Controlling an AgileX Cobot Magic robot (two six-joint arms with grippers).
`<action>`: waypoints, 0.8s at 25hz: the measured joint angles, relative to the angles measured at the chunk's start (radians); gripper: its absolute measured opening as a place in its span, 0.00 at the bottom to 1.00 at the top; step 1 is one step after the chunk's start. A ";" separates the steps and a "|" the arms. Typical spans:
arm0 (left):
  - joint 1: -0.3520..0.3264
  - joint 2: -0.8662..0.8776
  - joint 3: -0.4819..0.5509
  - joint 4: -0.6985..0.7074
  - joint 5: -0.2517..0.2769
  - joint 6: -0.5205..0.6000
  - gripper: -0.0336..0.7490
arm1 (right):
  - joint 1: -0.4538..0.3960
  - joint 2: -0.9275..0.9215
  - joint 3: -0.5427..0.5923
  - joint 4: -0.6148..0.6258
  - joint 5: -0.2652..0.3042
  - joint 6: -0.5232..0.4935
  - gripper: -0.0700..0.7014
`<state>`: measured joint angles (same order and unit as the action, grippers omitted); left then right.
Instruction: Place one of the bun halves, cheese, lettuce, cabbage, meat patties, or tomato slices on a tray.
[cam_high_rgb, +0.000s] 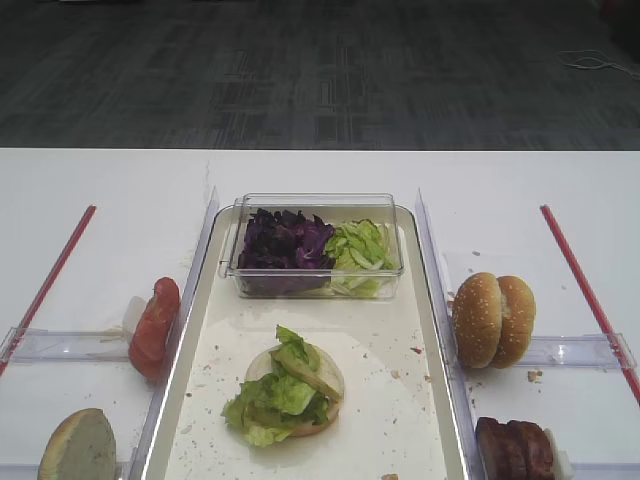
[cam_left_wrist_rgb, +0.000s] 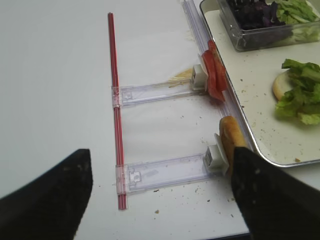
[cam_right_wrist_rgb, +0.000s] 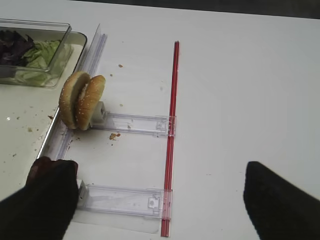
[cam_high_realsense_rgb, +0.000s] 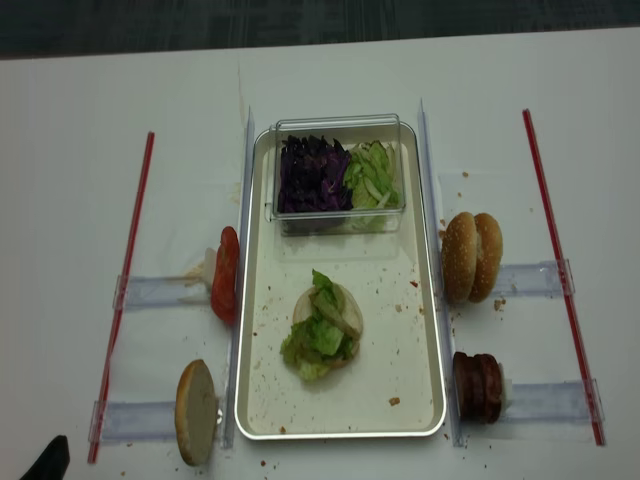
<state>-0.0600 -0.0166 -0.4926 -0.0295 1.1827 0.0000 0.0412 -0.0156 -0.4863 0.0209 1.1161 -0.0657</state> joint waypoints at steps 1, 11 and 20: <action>0.000 0.000 0.000 0.000 0.000 0.000 0.76 | 0.000 0.000 0.000 -0.004 0.000 0.002 0.99; 0.000 0.000 0.000 0.000 0.000 0.000 0.76 | 0.000 0.000 0.000 -0.010 0.000 0.002 0.99; 0.000 0.000 0.000 0.000 0.000 0.000 0.76 | 0.000 0.000 0.000 -0.010 0.000 0.002 0.99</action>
<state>-0.0600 -0.0166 -0.4926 -0.0295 1.1827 0.0000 0.0412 -0.0156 -0.4863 0.0111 1.1161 -0.0638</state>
